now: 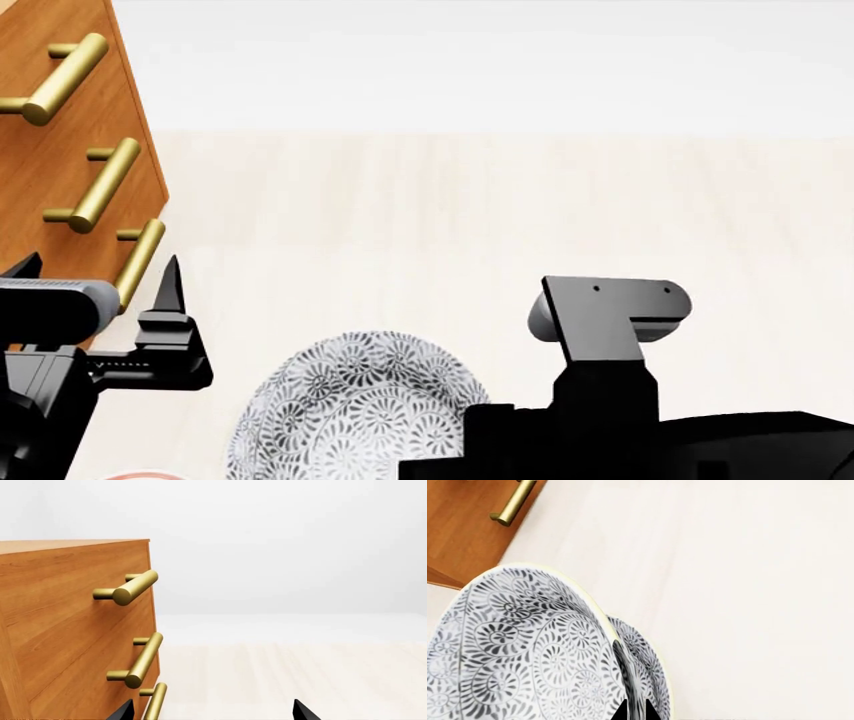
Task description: Stack the bowl at the front on the bowl in the middle.
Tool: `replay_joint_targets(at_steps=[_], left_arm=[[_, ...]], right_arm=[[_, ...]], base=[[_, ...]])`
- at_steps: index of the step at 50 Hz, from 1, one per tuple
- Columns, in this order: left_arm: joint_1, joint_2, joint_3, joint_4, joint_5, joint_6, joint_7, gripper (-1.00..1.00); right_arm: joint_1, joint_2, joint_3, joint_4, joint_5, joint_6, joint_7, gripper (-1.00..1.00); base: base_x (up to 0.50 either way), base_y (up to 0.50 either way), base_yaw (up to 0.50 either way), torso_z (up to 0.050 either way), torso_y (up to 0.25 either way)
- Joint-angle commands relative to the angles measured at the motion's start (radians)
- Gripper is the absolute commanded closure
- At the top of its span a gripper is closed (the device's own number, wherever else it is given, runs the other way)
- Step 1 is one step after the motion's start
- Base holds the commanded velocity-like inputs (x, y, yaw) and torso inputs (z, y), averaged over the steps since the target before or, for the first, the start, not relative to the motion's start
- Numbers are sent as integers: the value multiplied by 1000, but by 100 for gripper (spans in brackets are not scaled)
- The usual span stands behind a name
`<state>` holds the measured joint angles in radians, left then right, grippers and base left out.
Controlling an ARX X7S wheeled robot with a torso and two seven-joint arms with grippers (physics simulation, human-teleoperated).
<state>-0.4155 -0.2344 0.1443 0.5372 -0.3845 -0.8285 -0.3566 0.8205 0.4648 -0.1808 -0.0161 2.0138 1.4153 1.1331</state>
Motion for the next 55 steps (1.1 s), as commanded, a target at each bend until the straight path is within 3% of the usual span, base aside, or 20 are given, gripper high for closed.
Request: replay_joint_targets(at_steps=[1,7,8,29,42,45,46,48,55], left_arm=[[4,-5,5,-3,-3,7,-5,-100],[6,-7,8,-6,-4,11,-7,-100],[7,-8,9,-5,-5,13,-6,-100],[-2,-12,16,-10,-15,14,-16,-100],[-12,-13,17,-18,-25,16,-18,-100],[-14,-12,17,-23,-27,20,-18,-100],[-15,-11,14,-24,-30,20,-17,-100],[-4,-4,0,-21,-38,60,-6,-100],[12,10,-39,4,-72,117,9,-100]], right_arm=[[-30,-20,20,63,-166,23,-166,100],[-37,-15,7,62,-168,21,-178,100],[-37,-14,2,65,-164,20,-173,-100],[-19,5,-35,59,-147,0,-171,-100],[89,53,11,-161,-119,-49,-53,-100],[108,54,48,-270,-280,-50,-142,-100],[90,59,67,-345,-425,-100,-219,-100],[28,92,17,-471,-699,-223,-401,-100],[-156,144,-217,-622,-1258,-575,-524,-100]], base=[[0,0,0,0,0],[0,0,0,0,0],[0,0,0,0,0],[0,0,0,0,0],[0,0,0,0,0],[0,0,0,0,0],[0,0,0,0,0],[0,0,0,0,0],[0,0,0,0,0]])
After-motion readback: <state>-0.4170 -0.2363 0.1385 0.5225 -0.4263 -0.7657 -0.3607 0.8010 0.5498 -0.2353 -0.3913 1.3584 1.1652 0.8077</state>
